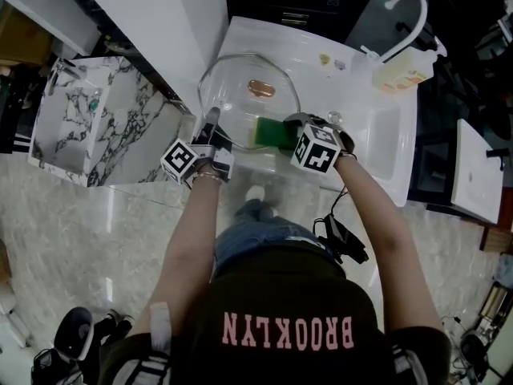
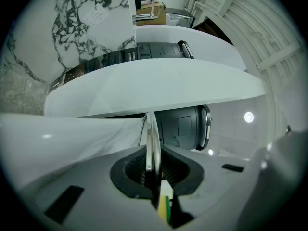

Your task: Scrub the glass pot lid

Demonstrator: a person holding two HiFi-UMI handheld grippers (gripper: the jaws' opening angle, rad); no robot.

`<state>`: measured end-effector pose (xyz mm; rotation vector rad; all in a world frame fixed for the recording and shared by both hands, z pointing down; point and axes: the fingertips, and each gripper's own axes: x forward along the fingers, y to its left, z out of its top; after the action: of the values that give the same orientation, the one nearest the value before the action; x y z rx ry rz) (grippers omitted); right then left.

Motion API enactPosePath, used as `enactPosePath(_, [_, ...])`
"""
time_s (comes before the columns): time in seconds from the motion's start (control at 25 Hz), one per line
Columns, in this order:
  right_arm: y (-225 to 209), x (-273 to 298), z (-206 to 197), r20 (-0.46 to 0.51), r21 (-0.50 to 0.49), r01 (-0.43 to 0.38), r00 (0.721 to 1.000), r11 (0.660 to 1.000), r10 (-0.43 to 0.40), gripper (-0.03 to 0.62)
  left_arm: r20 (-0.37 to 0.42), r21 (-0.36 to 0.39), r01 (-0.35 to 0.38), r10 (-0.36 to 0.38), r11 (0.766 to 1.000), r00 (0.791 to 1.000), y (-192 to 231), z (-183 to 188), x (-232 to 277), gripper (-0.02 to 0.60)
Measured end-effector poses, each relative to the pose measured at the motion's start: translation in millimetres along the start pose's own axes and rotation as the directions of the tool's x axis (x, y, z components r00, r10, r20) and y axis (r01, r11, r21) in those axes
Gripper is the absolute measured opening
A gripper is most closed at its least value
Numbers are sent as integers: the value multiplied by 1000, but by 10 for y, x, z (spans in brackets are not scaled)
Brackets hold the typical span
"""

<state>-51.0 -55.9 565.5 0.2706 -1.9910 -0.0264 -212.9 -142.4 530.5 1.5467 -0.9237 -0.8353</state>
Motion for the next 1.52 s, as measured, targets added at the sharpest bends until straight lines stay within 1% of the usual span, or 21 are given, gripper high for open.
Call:
enactPosePath(0.08, [20,-53,116,17,-5,-12,1000,1000,12,273,4,3,0,0,1000,1000,-3,1,-4,21])
enactPosePath(0.2, [-71,-151,475,120,81,-43,992,996,33,273,2,11,-24,24,1000,1000,6,-5,-19,21])
enactPosePath(0.32, [-229,-201,888,225,160,-73,974,984,36,273,0,15,-35,35,999,999,27,-3,-34,21])
enactPosePath(0.4, [-330,-194,1102,255,183,-86,966,979,37,273,0,11,-30,30,999,1000,24,0,-31,21])
enactPosePath(0.48, [-402,-140,1238,236,178,-89,971,980,46,273,0,16,-34,34,999,999,30,7,-32,21])
enactPosePath(0.56, [-477,-49,1303,177,147,-75,983,986,49,273,-2,9,-25,25,1000,1000,22,0,-20,21])
enactPosePath(0.64, [-585,27,1349,120,130,-47,992,990,32,273,-5,7,-19,19,1000,1000,9,-8,-19,21])
enactPosePath(0.72, [-687,87,1408,95,156,-39,995,987,25,273,-3,1,-9,9,1000,1000,0,-10,-15,21])
enactPosePath(0.84, [-779,189,1527,87,213,-55,996,975,37,273,-1,-10,-8,8,1000,1000,6,-8,-16,21])
enactPosePath(0.92, [-802,248,1562,69,229,-64,996,971,50,273,2,-16,-2,2,1000,1000,5,-5,-10,21])
enactPosePath(1.12, [-817,286,1504,55,271,-90,995,958,77,273,-1,-11,-10,10,1000,1000,-1,-11,-2,21])
enactPosePath(1.24, [-815,274,1467,55,256,-84,996,963,72,273,-2,-6,-24,24,1000,1000,8,-13,-14,21])
enactPosePath(1.4, [-789,222,1370,37,217,-49,998,975,42,273,-6,4,-41,41,999,999,15,-14,-25,21])
enactPosePath(1.52, [-748,188,1309,48,214,-43,998,976,34,273,-2,-5,-19,18,1000,1000,-5,-8,-5,21])
